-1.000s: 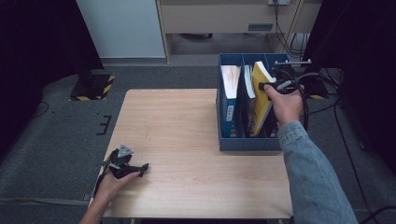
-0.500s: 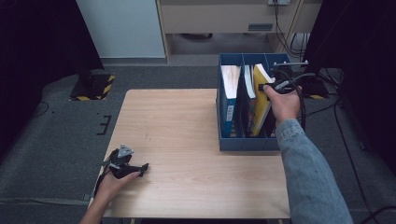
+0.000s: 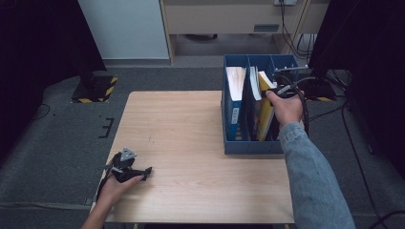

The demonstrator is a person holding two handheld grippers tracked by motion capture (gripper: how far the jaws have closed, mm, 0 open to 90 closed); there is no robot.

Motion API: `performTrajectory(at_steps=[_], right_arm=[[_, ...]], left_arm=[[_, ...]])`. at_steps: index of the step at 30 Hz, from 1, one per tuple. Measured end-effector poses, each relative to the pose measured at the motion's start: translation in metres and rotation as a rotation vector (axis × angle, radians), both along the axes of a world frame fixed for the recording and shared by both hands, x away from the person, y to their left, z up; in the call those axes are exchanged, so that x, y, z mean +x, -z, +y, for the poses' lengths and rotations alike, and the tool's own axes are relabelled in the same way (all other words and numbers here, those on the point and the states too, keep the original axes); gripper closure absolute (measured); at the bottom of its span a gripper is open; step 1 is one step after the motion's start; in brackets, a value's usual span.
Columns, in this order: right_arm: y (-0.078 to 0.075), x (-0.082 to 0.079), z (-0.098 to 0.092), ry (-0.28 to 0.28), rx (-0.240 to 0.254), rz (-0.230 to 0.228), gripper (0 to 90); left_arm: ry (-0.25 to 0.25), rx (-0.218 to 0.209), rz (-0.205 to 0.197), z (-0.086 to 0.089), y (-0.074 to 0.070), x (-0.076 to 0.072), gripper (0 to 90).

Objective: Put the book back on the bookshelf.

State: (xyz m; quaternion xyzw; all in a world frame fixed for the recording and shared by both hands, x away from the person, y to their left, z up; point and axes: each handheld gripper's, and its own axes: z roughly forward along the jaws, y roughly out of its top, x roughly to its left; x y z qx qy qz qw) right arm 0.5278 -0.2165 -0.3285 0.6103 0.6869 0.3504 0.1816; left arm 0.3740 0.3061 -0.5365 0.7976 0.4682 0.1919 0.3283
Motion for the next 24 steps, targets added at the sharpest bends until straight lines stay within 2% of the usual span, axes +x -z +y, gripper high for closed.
performTrajectory(at_steps=[9, 20, 24], right_arm=[[0.0062, 0.0038, 0.0027, 0.016, 0.003, 0.003, 73.2], [0.0071, 0.007, 0.0032, 0.048, 0.012, -0.025, 73.4], [0.0092, 0.0075, 0.0042, 0.052, -0.011, -0.033, 73.5]], left_arm=[[0.0, 0.0, 0.0, 0.0, 0.0, 0.0, 0.9], [-0.001, 0.001, 0.0, -0.0001, 0.0, 0.0, 0.9], [-0.001, 0.001, 0.0, -0.0001, 0.0, 0.0, 0.8]])
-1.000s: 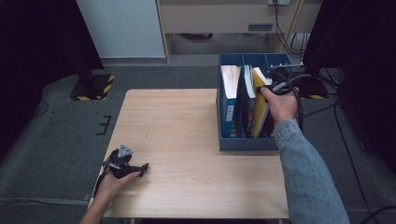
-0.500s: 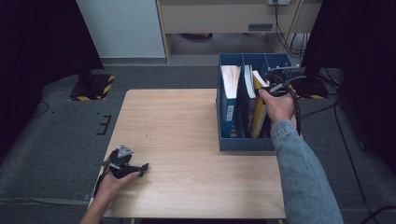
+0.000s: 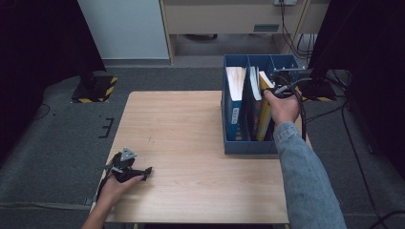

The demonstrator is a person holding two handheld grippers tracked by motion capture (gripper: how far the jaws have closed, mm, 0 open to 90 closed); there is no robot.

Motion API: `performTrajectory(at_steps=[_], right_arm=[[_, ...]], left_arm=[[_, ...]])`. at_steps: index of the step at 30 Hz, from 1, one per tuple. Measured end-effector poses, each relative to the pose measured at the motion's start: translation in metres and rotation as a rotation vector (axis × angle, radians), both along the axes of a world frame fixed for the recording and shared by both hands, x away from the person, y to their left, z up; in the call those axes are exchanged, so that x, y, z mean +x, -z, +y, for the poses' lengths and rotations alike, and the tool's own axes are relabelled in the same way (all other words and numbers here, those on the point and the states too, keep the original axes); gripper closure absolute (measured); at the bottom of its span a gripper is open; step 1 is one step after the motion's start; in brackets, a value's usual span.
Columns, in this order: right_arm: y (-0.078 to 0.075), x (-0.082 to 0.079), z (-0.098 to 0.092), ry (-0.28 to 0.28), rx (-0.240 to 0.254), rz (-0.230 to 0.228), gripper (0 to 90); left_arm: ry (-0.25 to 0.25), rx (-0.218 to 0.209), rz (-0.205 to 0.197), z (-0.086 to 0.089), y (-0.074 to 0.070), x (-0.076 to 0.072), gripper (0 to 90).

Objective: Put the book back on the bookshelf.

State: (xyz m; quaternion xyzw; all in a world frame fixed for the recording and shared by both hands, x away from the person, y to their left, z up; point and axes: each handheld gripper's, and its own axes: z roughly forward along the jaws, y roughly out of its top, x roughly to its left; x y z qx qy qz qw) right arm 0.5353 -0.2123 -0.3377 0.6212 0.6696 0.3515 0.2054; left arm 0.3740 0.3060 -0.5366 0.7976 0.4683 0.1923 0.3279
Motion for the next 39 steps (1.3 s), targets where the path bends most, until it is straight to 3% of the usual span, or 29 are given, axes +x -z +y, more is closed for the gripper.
performTrajectory(at_steps=[13, 33, 39], right_arm=[[0.011, -0.003, 0.002, -0.012, -0.002, 0.035, 72.6], [0.008, -0.007, 0.0, -0.038, -0.002, 0.066, 70.8], [0.006, -0.009, 0.0, -0.037, -0.019, 0.053, 70.8]], left_arm=[[-0.001, -0.001, 0.002, 0.0, 0.0, 0.0, 0.8], [-0.003, -0.001, 0.002, 0.0, 0.0, 0.0, 0.7], [-0.004, 0.002, 0.003, -0.001, 0.0, 0.0, 0.5]])
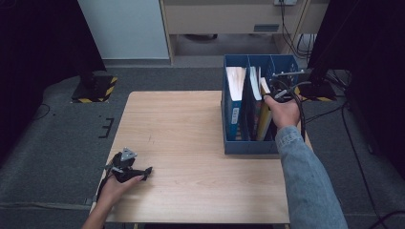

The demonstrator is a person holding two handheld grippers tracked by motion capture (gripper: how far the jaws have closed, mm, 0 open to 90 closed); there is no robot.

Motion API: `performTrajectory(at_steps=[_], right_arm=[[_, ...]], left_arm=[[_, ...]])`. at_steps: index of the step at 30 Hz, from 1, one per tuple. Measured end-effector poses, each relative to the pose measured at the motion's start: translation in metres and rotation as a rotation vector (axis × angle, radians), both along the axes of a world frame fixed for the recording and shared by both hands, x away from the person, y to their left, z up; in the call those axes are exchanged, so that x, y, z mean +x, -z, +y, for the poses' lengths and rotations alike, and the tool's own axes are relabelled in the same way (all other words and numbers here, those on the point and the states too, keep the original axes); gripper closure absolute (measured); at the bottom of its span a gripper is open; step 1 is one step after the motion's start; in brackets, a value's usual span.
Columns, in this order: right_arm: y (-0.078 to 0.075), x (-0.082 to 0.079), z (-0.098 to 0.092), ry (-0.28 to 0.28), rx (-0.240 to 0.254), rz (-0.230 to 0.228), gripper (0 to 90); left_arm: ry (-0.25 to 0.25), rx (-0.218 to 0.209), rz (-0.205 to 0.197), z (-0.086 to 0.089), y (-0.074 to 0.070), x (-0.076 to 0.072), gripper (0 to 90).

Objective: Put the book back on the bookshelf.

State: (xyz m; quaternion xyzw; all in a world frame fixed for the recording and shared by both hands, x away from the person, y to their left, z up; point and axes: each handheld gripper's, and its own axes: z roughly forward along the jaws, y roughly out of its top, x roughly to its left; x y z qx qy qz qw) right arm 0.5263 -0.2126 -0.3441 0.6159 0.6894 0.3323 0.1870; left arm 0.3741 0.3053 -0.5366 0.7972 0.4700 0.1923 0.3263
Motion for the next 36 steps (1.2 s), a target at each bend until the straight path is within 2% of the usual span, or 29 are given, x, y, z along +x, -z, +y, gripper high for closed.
performTrajectory(at_steps=[5, 18, 28, 36], right_arm=[[-0.001, -0.002, 0.0, -0.007, -0.018, 0.001, 70.9], [-0.009, -0.004, -0.004, 0.004, 0.019, 0.003, 69.9], [-0.012, -0.004, -0.003, -0.02, -0.006, 0.014, 71.2], [-0.013, -0.004, -0.004, -0.006, -0.009, 0.007, 73.9]], left_arm=[[-0.002, 0.0, 0.0, 0.0, 0.0, 0.0, 0.4], [-0.005, -0.001, 0.0, -0.001, 0.0, 0.0, 0.2], [-0.005, 0.001, -0.002, -0.001, 0.0, 0.0, 0.1], [-0.007, -0.001, -0.002, -0.001, 0.0, 0.0, 0.1]])
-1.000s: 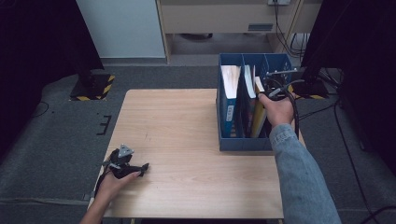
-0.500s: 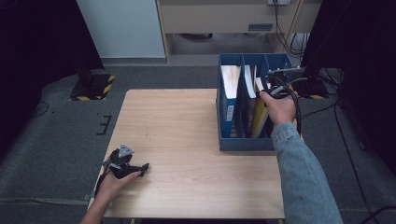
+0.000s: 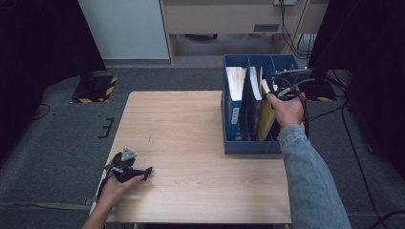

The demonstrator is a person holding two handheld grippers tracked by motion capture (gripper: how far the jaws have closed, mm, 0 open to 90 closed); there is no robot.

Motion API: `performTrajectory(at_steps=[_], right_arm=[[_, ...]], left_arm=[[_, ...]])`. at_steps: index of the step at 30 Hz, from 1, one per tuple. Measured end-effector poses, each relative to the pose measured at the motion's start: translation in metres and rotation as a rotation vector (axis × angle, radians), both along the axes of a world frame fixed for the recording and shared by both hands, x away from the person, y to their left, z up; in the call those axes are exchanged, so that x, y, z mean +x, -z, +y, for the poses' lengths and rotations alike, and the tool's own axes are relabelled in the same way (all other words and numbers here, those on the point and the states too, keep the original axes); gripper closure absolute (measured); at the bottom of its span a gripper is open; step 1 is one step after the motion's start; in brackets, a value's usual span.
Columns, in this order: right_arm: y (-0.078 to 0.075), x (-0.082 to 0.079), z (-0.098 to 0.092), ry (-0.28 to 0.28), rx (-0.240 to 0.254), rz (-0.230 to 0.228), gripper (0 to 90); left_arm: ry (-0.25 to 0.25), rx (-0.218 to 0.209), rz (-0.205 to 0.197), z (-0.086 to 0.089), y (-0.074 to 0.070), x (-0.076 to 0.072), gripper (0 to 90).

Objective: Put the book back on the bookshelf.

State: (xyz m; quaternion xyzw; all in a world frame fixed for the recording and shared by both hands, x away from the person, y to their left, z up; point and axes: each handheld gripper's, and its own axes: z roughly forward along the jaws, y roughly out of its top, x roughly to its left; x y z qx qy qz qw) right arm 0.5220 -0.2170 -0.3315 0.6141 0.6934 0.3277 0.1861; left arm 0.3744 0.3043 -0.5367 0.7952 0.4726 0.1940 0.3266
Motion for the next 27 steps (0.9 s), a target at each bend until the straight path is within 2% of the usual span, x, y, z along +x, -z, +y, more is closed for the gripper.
performTrajectory(at_steps=[6, 14, 22, 27], right_arm=[[-0.001, 0.001, 0.001, 0.016, 0.004, -0.012, 74.3], [-0.008, 0.01, 0.004, 0.032, 0.006, -0.065, 74.3], [0.003, 0.022, 0.01, 0.046, -0.003, -0.053, 74.0], [0.003, 0.023, 0.011, 0.05, 0.002, -0.065, 74.0]], left_arm=[[0.0, 0.0, 0.0, 0.0, 0.0, 0.0, 0.1], [0.001, 0.0, 0.001, 0.0, 0.0, 0.0, 0.0], [0.001, 0.0, 0.001, 0.0, 0.0, 0.0, 0.0], [0.002, 0.0, 0.001, 0.0, 0.0, 0.0, 0.0]])
